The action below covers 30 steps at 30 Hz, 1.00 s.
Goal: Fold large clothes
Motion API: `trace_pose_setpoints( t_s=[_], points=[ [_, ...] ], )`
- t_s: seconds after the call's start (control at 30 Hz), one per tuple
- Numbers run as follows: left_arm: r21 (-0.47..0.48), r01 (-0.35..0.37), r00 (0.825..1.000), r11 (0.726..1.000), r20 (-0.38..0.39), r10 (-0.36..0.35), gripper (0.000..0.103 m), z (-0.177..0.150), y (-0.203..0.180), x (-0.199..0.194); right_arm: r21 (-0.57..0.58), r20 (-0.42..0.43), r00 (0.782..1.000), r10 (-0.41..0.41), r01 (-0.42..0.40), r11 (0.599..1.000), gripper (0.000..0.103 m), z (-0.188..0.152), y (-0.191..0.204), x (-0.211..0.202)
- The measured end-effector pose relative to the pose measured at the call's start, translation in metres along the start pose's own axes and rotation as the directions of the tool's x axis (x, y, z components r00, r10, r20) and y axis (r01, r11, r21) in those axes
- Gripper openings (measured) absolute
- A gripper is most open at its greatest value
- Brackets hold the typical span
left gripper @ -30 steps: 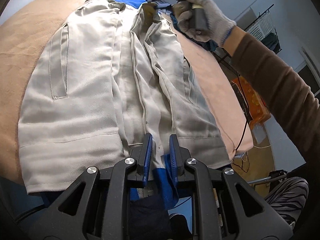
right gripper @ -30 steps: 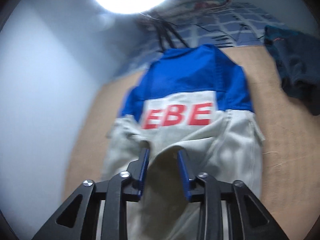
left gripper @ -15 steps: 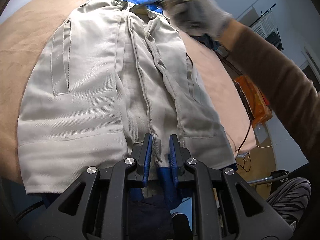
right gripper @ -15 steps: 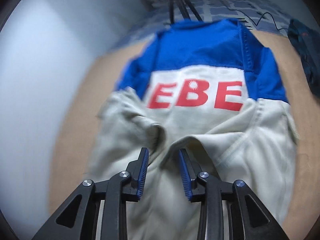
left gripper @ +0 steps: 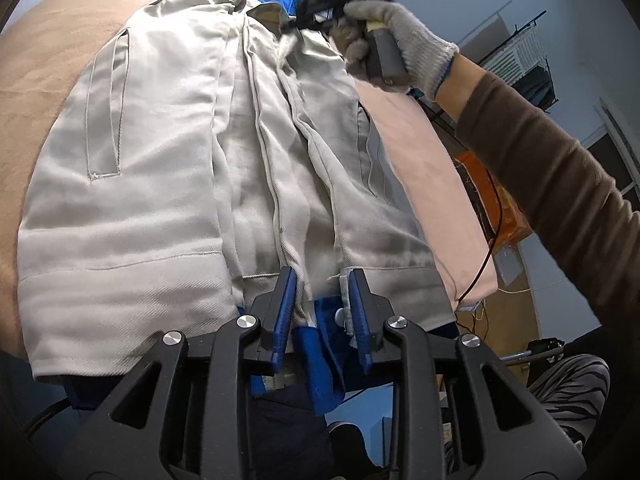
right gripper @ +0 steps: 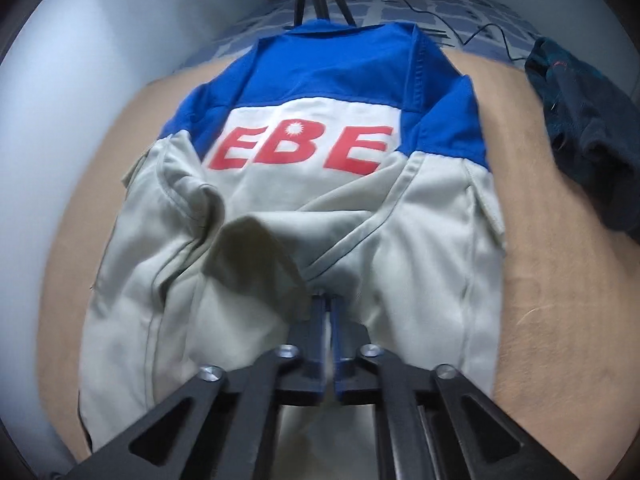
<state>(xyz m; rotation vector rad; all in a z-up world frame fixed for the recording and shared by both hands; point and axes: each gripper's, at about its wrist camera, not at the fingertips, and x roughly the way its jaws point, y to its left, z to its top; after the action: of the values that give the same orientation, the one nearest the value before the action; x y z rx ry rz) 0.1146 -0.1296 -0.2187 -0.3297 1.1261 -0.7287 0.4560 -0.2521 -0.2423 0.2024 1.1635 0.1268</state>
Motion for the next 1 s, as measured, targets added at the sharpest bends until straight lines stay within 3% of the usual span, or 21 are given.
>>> trace_pose_setpoints(
  t_s=[0.07, 0.13, 0.2, 0.27, 0.33, 0.37, 0.47, 0.53, 0.63, 0.73, 0.8, 0.87, 0.93, 1.0],
  points=[
    [0.003, -0.003, 1.0, 1.0, 0.002, 0.003, 0.026, 0.0, 0.0, -0.002, 0.032, 0.069, 0.99, 0.12, -0.122, 0.992, 0.0, 0.002, 0.002, -0.016],
    [0.006, -0.003, 1.0, 1.0, 0.004, 0.003, 0.026, 0.0, 0.001, -0.003, 0.029, 0.127, 0.981, 0.145, -0.15, 0.988, 0.0, 0.01, 0.008, -0.025],
    [0.003, -0.001, 1.0, 1.0, 0.013, 0.001, 0.026, 0.002, 0.001, -0.005, 0.047, 0.109, 0.982, 0.153, -0.159, 0.986, 0.0, 0.016, 0.009, -0.011],
    [0.006, 0.0, 1.0, 1.0, 0.026, 0.0, 0.026, 0.003, 0.0, -0.01, 0.082, 0.026, 0.987, 0.157, -0.159, 0.984, 0.002, 0.013, 0.008, 0.015],
    [0.01, 0.003, 0.999, 1.0, 0.033, -0.003, 0.026, 0.003, -0.001, -0.014, 0.108, -0.012, 0.979, 0.204, -0.202, 0.973, 0.009, 0.006, 0.005, 0.027],
    [0.012, 0.003, 0.999, 1.0, 0.035, -0.003, 0.026, 0.003, -0.002, -0.016, 0.122, 0.01, 0.974, 0.227, -0.226, 0.966, 0.022, 0.003, 0.002, 0.022],
    [0.013, 0.009, 0.999, 1.0, 0.04, -0.01, 0.026, 0.003, 0.0, -0.02, 0.093, 0.107, 0.952, 0.286, -0.296, 0.951, 0.023, -0.011, -0.005, -0.019],
    [0.013, 0.006, 0.999, 1.0, 0.05, -0.007, 0.026, 0.002, 0.001, -0.024, 0.057, 0.173, 0.953, 0.249, -0.262, 0.963, 0.021, -0.028, -0.009, -0.051],
    [0.008, -0.007, 0.997, 1.0, 0.075, 0.007, 0.026, 0.0, 0.003, -0.035, -0.029, 0.202, 0.966, 0.164, -0.162, 0.986, 0.019, -0.063, -0.003, -0.076],
    [-0.016, -0.026, 0.994, 1.0, 0.102, 0.027, 0.026, 0.002, 0.007, -0.047, -0.094, 0.144, 0.984, 0.101, -0.088, 0.992, 0.019, -0.091, 0.015, -0.056],
    [-0.03, -0.041, 0.991, 0.999, 0.13, 0.045, 0.026, 0.004, 0.012, -0.06, -0.095, 0.02, 0.989, 0.149, -0.146, 0.985, 0.016, -0.116, 0.027, -0.026],
    [-0.038, -0.062, 0.985, 0.997, 0.156, 0.068, 0.026, 0.005, 0.017, -0.076, -0.193, 0.02, 0.989, 0.149, -0.142, 0.971, 0.016, -0.142, 0.05, -0.028],
    [-0.04, -0.09, 0.981, 0.995, 0.172, 0.095, 0.026, 0.007, 0.023, -0.092, -0.263, -0.006, 0.978, 0.207, -0.202, 0.943, 0.016, -0.162, 0.064, -0.044],
    [-0.031, -0.115, 0.978, 0.993, 0.172, 0.118, 0.026, 0.01, 0.029, -0.101, -0.285, -0.023, 0.949, 0.315, -0.308, 0.907, 0.016, -0.184, 0.067, -0.075]
  ],
)
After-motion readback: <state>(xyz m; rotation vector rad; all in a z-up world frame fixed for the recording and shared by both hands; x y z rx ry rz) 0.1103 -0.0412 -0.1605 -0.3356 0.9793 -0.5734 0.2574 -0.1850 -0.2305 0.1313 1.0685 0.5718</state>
